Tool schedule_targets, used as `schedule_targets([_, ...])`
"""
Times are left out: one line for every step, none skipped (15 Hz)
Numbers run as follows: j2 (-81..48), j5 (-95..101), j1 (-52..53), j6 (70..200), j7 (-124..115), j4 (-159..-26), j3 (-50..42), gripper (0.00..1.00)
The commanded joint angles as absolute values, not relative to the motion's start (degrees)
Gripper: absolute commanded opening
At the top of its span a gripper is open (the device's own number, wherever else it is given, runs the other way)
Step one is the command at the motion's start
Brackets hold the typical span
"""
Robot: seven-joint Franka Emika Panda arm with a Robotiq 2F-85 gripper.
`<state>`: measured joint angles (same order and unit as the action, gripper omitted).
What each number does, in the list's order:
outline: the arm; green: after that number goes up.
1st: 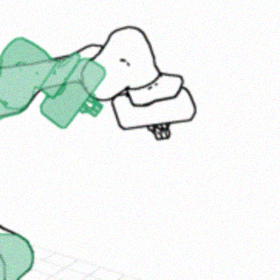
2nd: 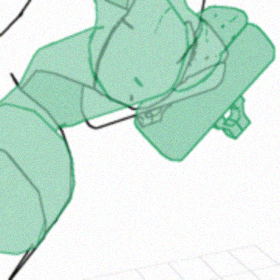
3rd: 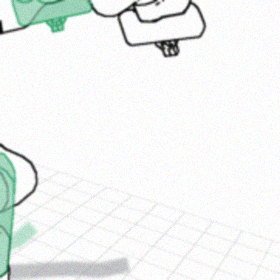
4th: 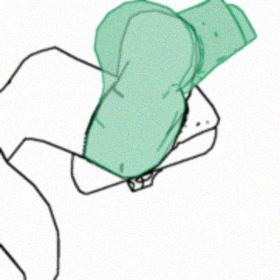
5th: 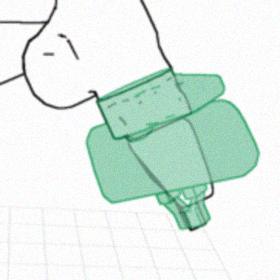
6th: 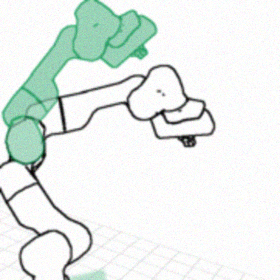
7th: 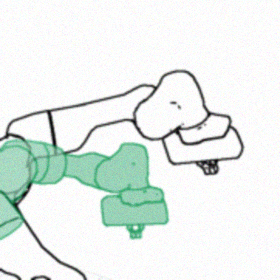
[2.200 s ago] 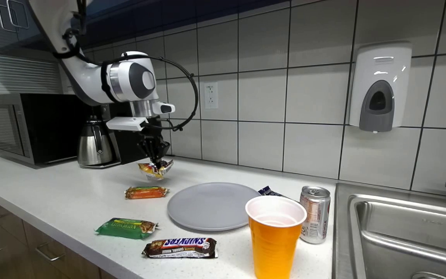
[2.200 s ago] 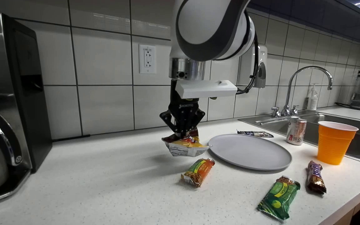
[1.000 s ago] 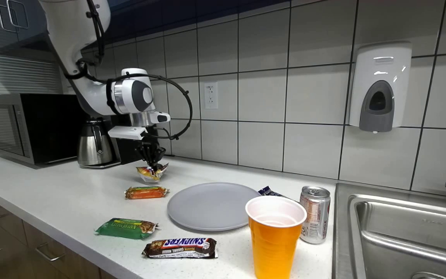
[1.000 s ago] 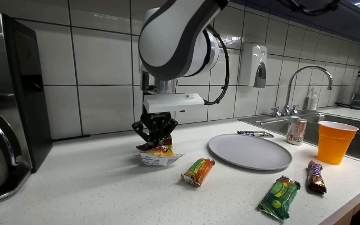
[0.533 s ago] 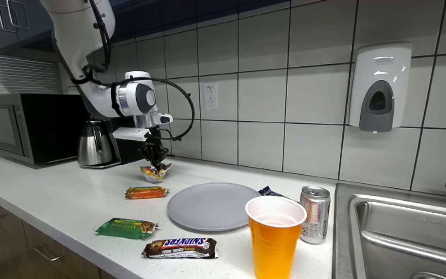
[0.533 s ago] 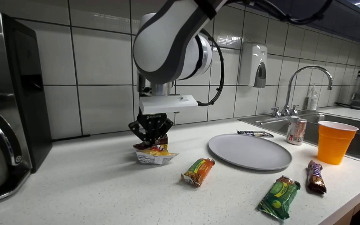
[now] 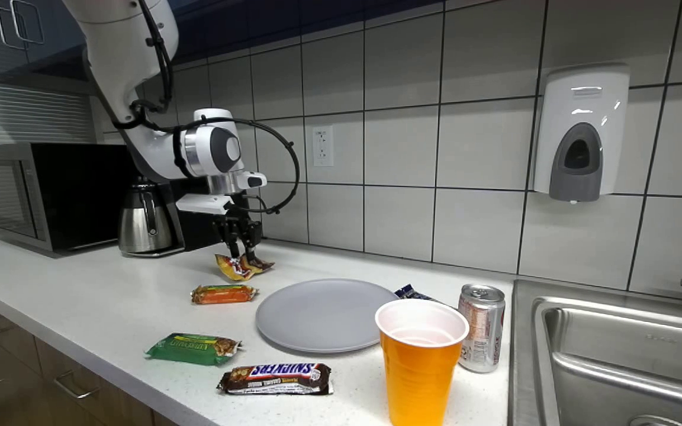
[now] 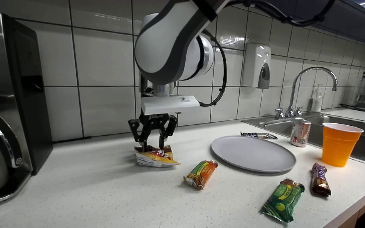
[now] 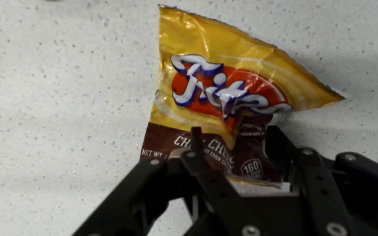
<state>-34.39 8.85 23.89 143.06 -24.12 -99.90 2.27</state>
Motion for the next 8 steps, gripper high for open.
schedule_targets([-32.81, 8.78, 24.02, 141.2, -25.28, -100.51, 1.76, 0.85])
schedule_targets([-32.55, 8.81, 24.0, 141.27, -25.35, -100.9, 1.65, 0.92])
schedule_targets([-32.22, 8.8, 23.96, 141.31, -25.42, -101.37, 1.55, 0.99])
schedule_targets([-31.87, 8.82, 23.93, 141.4, -25.48, -101.86, 1.43, 1.0])
schedule_targets([-31.43, 8.82, 23.89, 141.49, -25.55, -102.46, 1.33, 1.0])
schedule_targets([-30.97, 8.76, 23.81, 141.56, -25.6, -103.05, 1.29, 1.0])
schedule_targets([-30.37, 8.65, 23.68, 141.6, -25.64, -103.81, 1.3, 1.0])
schedule_targets([-29.74, 8.62, 23.61, 141.64, -25.75, -104.62, 1.27, 1.0])
